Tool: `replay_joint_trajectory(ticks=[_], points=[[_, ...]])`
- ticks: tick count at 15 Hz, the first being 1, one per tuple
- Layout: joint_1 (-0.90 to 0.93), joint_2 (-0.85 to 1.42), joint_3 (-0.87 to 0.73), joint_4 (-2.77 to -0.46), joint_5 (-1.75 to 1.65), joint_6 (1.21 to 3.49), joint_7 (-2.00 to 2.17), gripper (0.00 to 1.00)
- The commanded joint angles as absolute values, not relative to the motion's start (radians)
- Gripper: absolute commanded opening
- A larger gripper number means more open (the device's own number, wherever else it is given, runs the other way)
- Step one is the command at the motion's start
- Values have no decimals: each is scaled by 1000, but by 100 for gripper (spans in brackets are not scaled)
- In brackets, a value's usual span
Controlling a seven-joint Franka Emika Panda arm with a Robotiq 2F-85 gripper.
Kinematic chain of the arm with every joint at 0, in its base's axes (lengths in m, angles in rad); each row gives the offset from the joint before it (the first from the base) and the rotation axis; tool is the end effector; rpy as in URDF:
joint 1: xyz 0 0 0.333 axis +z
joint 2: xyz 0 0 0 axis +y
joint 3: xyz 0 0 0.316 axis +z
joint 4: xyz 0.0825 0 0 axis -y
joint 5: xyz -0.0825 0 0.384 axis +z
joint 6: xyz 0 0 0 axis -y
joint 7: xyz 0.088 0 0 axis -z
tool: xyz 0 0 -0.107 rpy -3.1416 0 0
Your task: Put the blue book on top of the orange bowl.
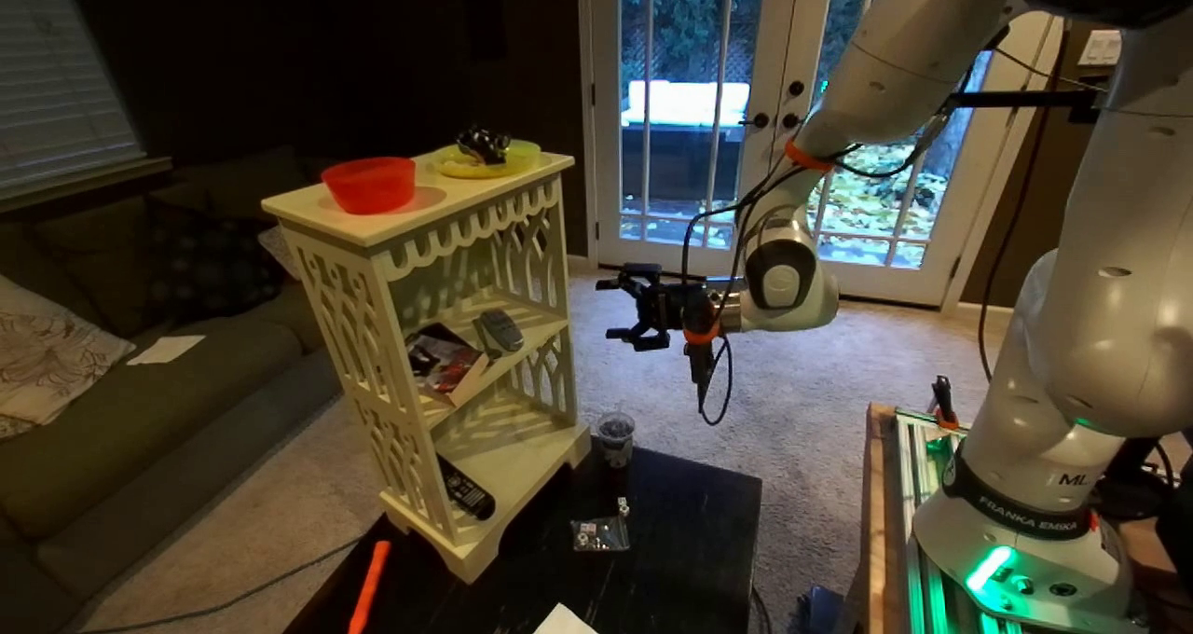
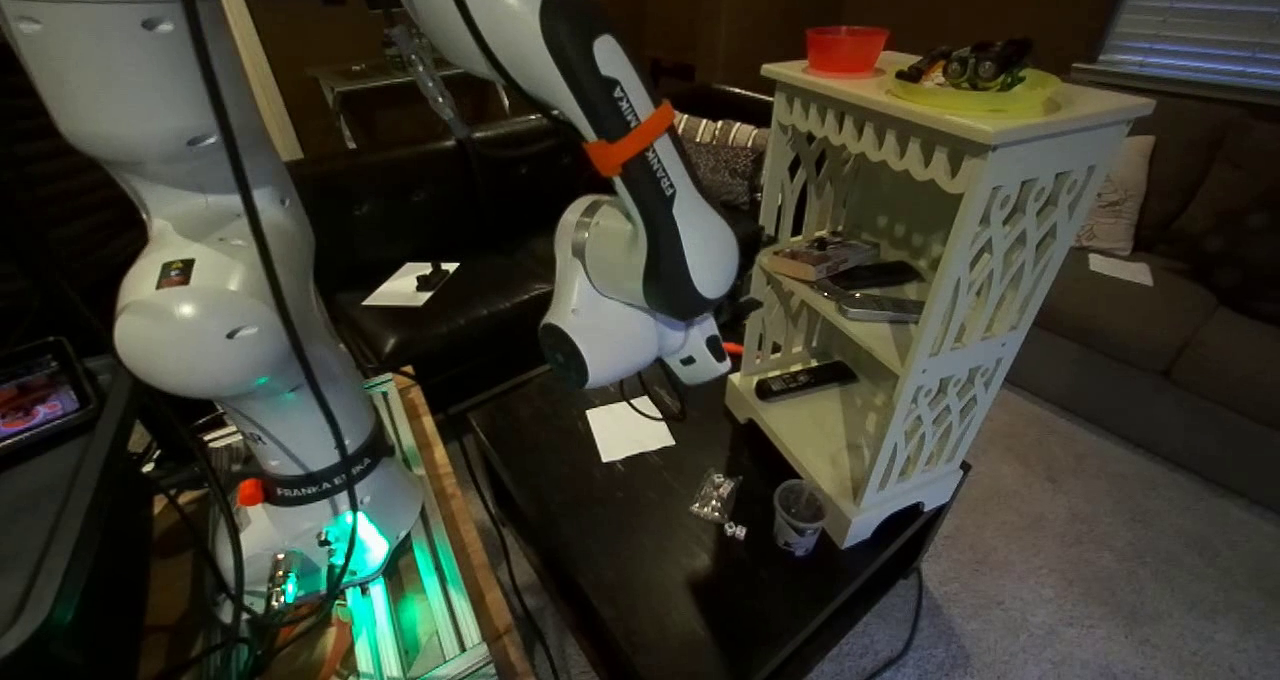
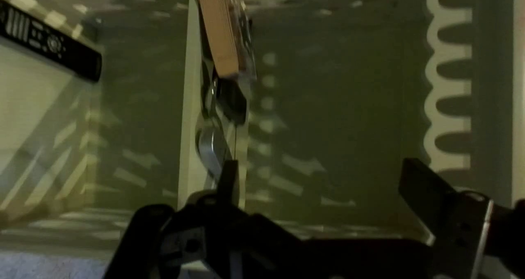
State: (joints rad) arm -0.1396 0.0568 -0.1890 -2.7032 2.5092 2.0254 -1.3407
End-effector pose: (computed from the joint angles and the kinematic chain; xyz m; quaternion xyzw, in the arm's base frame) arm 0.3986 -0.1012 0.2185 -0.5945 0.4666 -0.4062 0.5136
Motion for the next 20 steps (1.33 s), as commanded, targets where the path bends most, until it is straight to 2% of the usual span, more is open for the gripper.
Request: replay_joint_trajectory(ticks=[1, 8, 12, 13, 20], points=[[-172, 9, -214, -2734, 2507, 2047, -1343, 100], [-118, -2, -141, -2737, 2506, 2119, -1280, 100], [-27, 18, -38, -2721, 2507, 2088, -1153, 100], [-74, 32, -84, -2727, 2507, 2083, -1219, 100], [-17, 50, -33, -2702, 2507, 2055, -1182, 100]])
